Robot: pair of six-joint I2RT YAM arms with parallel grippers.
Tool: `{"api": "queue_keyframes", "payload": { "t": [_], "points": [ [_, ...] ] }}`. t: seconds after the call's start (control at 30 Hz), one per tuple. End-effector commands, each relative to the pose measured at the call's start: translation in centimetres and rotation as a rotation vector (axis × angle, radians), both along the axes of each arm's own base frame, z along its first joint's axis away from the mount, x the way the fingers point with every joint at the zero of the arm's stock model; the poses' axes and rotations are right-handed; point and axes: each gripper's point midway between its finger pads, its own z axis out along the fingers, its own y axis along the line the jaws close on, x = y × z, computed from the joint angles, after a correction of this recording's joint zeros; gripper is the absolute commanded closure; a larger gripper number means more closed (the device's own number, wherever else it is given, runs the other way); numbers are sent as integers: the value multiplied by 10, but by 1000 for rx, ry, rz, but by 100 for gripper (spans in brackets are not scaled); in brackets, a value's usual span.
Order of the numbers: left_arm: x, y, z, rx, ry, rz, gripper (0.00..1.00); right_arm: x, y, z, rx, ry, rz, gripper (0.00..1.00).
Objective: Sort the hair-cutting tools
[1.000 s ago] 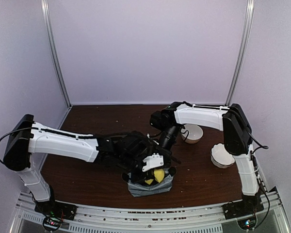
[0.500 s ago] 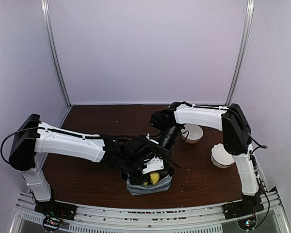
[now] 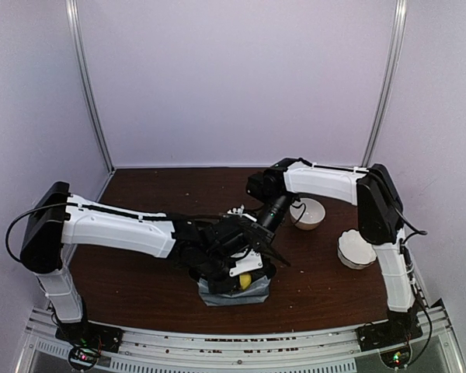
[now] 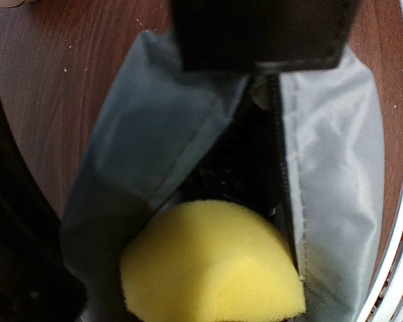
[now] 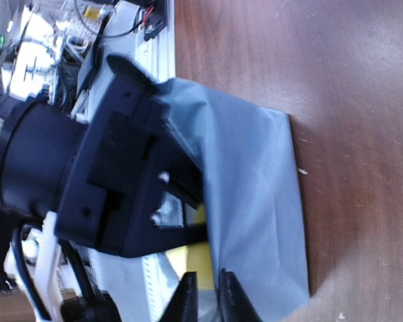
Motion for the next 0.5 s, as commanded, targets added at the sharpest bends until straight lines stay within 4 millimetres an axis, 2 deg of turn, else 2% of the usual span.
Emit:
{"api": "queue_keyframes", "payload": {
  "t": [0.0,0.13,0.27,0.47],
  "points": [
    [-1,11,-9,58,16,47,100,31,-22,24,-9,-95,-127,72],
    [2,10,-7,48,11,93,100,40,-56,32,-45,-198,-247,54],
    [3,8,-4,18,13,114,100,20,-78,28,-80,-196,-278,47],
    [4,1,0,-19,9,110,100,16,-74,20,-88,-144,-302,42]
  ]
}}
